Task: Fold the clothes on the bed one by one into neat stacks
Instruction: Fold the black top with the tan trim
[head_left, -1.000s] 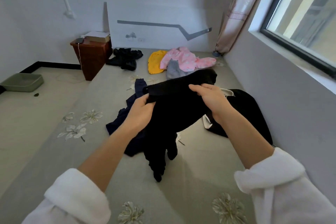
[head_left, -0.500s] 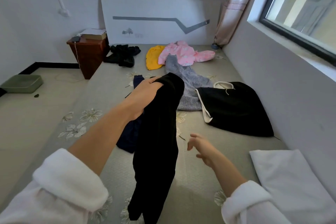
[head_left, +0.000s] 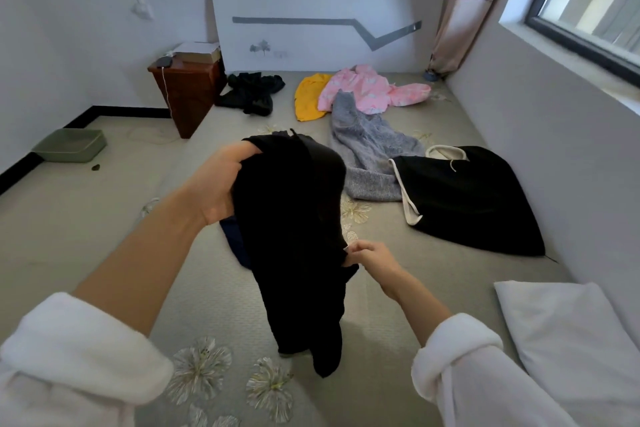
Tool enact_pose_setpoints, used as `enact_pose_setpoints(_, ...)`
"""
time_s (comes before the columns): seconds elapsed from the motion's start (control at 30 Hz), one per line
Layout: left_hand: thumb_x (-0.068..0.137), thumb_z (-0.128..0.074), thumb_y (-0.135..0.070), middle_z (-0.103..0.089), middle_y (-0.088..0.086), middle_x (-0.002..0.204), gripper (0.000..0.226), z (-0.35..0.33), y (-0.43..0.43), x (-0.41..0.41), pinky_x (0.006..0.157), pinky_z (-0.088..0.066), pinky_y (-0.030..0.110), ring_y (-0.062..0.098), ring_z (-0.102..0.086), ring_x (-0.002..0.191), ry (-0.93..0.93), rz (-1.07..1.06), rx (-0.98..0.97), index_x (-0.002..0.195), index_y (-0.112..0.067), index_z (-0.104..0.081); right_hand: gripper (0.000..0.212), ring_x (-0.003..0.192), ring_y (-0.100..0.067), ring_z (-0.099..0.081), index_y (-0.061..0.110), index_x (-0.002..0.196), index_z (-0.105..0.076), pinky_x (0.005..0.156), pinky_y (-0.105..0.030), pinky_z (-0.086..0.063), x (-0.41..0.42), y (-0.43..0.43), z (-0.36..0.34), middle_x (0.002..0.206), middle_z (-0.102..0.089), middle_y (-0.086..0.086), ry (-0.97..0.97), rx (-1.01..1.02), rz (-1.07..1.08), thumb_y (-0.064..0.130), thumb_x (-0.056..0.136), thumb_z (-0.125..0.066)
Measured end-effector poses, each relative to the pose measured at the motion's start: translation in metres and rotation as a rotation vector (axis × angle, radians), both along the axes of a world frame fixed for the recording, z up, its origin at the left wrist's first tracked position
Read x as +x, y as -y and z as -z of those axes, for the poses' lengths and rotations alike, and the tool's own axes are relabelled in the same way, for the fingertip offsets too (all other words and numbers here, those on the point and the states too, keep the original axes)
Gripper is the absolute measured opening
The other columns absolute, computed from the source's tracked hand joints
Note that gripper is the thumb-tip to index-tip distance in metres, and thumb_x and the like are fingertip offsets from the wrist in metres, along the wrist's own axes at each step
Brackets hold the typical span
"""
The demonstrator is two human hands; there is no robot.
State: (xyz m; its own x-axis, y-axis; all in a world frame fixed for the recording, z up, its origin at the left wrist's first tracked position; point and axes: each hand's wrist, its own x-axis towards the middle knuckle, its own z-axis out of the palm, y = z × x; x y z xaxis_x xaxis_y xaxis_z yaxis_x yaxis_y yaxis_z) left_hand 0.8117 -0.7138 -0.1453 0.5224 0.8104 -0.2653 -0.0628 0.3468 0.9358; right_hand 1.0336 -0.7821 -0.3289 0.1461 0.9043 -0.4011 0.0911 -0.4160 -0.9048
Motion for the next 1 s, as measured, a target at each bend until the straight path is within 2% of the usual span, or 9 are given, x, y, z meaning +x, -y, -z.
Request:
enact_pose_setpoints(0.13,0.090,-0.045,-0.023,-0.040,-0.012,0.036,0.054,0.008,-0.010,-0.025,0.030,-0.029,0.012,0.001,-0.038,0.028,0.008,-0.072,-0.008,0.038,-0.021,-0.059,0.033,0.057,-0.011,-0.037,0.021,0.047,-0.048,0.051,-0.022,-0.030,0.022,-0.001,-0.012,0.051,-0.042,0.008,0.038,0.087,0.102,-0.003,0.068,-0.055)
enact_pose_setpoints(0.3,0.097,-0.039,-0.020,-0.051,-0.010,0.041,0.056,0.018,-0.016,-0.039,0.033,-0.036,0.011,0.003,-0.049,0.032,-0.029,-0.146,0.017,0.048,-0.023,-0.067,0.019,0.050,-0.012,-0.038,0.013,0.067,-0.044,0.044,-0.023,-0.027,0.037,0.007,-0.036,0.061,-0.039,-0.001,-0.103,-0.057,-0.086,0.014,0.050,-0.052)
enact_pose_setpoints(0.43,0.095,-0.045,-0.021,-0.066,0.002,0.058,0.035,0.020,-0.025,-0.055,0.043,-0.049,0.015,0.010,-0.064,0.049,-0.283,-0.093,0.040,0.072,-0.015,-0.070,0.049,0.095,-0.027,-0.067,-0.001,0.113,-0.058,0.083,-0.032,-0.055,0.055,0.015,-0.052,0.107,-0.068,-0.019,-0.155,-0.355,-0.496,-0.001,0.066,-0.068)
enact_pose_setpoints(0.57,0.083,-0.066,-0.026,-0.074,0.009,0.094,0.022,0.024,-0.047,-0.074,0.068,-0.059,0.029,0.024,-0.072,0.085,-0.710,0.282,0.070,0.102,-0.017,-0.069,0.032,0.093,-0.028,-0.070,0.005,0.101,-0.063,0.080,-0.034,-0.057,0.079,0.009,-0.071,0.100,-0.072,-0.013,0.232,-0.541,-0.616,-0.003,0.072,-0.074)
enact_pose_setpoints(0.67,0.071,-0.080,-0.017,-0.074,0.010,0.094,0.031,0.033,-0.054,-0.076,0.067,-0.057,0.029,0.028,-0.071,0.088,-0.945,0.601,0.029,0.101,-0.013,-0.071,0.023,0.088,-0.024,-0.066,0.010,0.090,-0.061,0.067,-0.028,-0.053,0.088,-0.004,-0.078,0.090,-0.066,-0.005,0.726,-0.538,-0.587,0.018,0.074,-0.077)
enact_pose_setpoints(0.73,0.068,-0.080,-0.012,-0.072,0.005,0.086,0.028,0.052,-0.066,-0.076,0.066,-0.052,0.026,0.025,-0.069,0.085,-1.281,0.727,0.193,0.093,-0.010,-0.067,0.025,0.092,-0.024,-0.060,0.009,0.098,-0.060,0.066,-0.027,-0.045,0.091,-0.011,-0.074,0.093,-0.062,-0.004,0.989,-0.473,-0.486,0.026,0.081,-0.069)
enact_pose_setpoints(0.8,0.074,-0.072,-0.013,-0.063,0.001,0.080,0.015,0.072,-0.079,-0.074,0.063,-0.044,0.025,0.020,-0.061,0.080,-1.554,0.609,0.418,0.084,-0.011,-0.062,0.032,0.104,-0.029,-0.058,0.007,0.111,-0.059,0.077,-0.031,-0.046,0.093,-0.012,-0.068,0.112,-0.061,-0.010,1.127,-0.418,-0.323,0.026,0.086,-0.057)
enact_pose_setpoints(0.9,0.084,-0.055,-0.010,-0.059,0.011,0.081,0.010,0.089,-0.092,-0.064,0.062,-0.042,0.029,0.029,-0.058,0.080,-1.581,0.178,0.601,0.088,-0.006,-0.063,0.034,0.114,-0.036,-0.051,0.006,0.115,-0.057,0.088,-0.040,-0.045,0.100,-0.015,-0.069,0.120,-0.056,-0.015,1.225,-0.310,-0.039,0.026,0.088,-0.052)
enact_pose_setpoints(1.0,0.090,-0.047,-0.021,-0.058,0.011,0.086,0.015,0.088,-0.099,-0.048,0.058,-0.042,0.031,0.030,-0.055,0.074,-1.547,-0.098,0.697,0.088,-0.016,-0.061,0.032,0.096,-0.040,-0.065,-0.001,0.111,-0.057,0.081,-0.042,-0.055,0.112,-0.028,-0.085,0.102,-0.066,-0.023,0.813,-0.309,0.249,0.020,0.090,-0.045)
